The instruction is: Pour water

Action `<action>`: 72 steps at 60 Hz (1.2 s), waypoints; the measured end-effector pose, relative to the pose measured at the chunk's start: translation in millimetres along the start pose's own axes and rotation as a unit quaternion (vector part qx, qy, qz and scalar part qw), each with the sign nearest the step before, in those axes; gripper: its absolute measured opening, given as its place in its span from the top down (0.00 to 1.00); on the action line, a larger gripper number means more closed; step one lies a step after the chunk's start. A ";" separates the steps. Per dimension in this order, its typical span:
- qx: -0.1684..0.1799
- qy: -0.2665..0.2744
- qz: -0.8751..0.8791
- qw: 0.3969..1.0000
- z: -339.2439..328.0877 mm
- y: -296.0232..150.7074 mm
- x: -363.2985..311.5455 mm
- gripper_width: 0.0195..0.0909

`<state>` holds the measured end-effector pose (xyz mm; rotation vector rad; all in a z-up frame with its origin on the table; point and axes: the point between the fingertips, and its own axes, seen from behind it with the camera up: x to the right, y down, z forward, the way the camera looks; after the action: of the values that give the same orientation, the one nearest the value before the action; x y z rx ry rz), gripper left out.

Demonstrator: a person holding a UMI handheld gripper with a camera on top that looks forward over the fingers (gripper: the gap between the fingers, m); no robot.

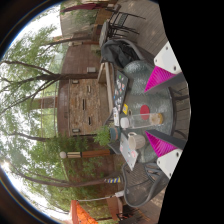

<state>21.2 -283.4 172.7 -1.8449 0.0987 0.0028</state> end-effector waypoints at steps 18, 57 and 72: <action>0.029 -0.042 -0.024 0.998 168.1 38.3 -46.3 0.16; -0.007 0.021 -0.171 0.985 255.3 -7.1 -31.0 0.73; -0.014 0.115 -0.563 0.819 295.5 -68.9 -44.4 0.73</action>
<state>-3.7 22.0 160.5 -1.6730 -0.8401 -1.0479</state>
